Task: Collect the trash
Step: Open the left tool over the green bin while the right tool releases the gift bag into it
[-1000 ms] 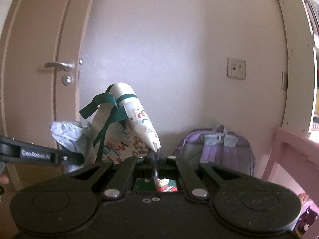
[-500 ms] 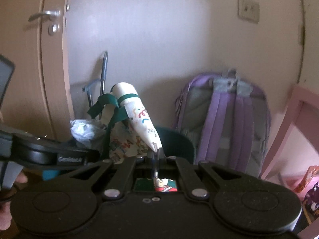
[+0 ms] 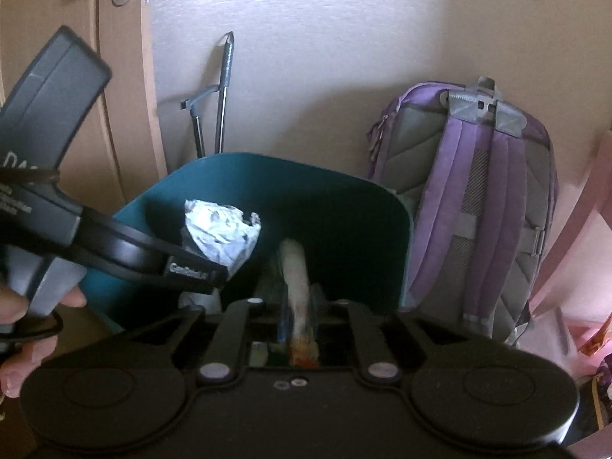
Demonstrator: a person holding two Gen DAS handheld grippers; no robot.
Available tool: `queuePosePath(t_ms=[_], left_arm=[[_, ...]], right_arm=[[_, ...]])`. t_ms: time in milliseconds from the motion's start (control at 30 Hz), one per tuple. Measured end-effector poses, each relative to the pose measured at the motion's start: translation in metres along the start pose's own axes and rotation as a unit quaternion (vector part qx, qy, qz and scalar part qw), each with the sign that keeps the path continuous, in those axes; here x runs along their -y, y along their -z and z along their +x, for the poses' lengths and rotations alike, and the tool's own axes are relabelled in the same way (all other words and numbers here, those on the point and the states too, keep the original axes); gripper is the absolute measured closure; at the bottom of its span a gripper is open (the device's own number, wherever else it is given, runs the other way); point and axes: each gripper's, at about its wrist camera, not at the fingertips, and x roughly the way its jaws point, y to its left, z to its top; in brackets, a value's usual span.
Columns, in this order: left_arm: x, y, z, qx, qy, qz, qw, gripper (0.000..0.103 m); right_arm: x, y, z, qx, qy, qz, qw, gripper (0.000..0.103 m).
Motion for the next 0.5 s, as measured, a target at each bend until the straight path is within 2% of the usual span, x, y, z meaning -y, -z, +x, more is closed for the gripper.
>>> queuePosePath(t_ms=[67,100,133,400,500], left_arm=[[0.001,0.002,-0.002,0.001,0.003,0.001,1.0000,0.064],[0.001,0.002,-0.003,0.003,0.006,-0.001,1.0000,0.051],[0.002,0.003,-0.006,0.009,0.013,-0.001,0.9999,0.044],[0.014,0.010,-0.032,0.025,0.010,0.003,0.9996,0.031],[0.015,0.014,-0.052,0.040,0.008,0.002,0.9992,0.028]], right_arm=[[0.002,0.001,-0.003,0.000,-0.002,0.000,1.000,0.087],[0.002,0.001,-0.003,0.000,-0.002,0.000,1.000,0.086],[0.001,0.001,-0.005,0.002,-0.002,0.002,1.000,0.083],[-0.001,0.000,-0.030,0.018,-0.008,0.019,1.000,0.077],[-0.003,0.002,-0.052,0.029,-0.009,0.022,0.999,0.076]])
